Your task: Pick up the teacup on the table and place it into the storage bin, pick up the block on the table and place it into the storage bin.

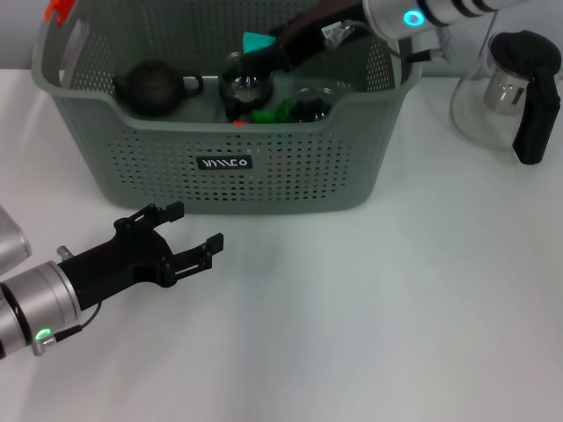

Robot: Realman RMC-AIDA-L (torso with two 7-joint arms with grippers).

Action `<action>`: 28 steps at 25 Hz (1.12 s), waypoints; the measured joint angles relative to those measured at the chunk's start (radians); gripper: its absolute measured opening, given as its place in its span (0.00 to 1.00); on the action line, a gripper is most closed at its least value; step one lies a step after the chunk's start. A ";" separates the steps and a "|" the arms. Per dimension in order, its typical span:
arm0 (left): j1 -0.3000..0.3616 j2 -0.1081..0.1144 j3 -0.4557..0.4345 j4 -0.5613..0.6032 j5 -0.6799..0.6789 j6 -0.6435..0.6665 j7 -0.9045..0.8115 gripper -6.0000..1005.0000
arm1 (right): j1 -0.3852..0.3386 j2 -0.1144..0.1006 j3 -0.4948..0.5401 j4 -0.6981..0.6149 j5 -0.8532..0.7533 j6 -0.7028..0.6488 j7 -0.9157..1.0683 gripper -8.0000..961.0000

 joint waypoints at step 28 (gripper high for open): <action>0.006 0.045 0.003 0.015 0.009 0.180 -0.011 0.85 | -0.731 0.004 -0.018 -0.216 0.744 -0.482 -0.856 0.95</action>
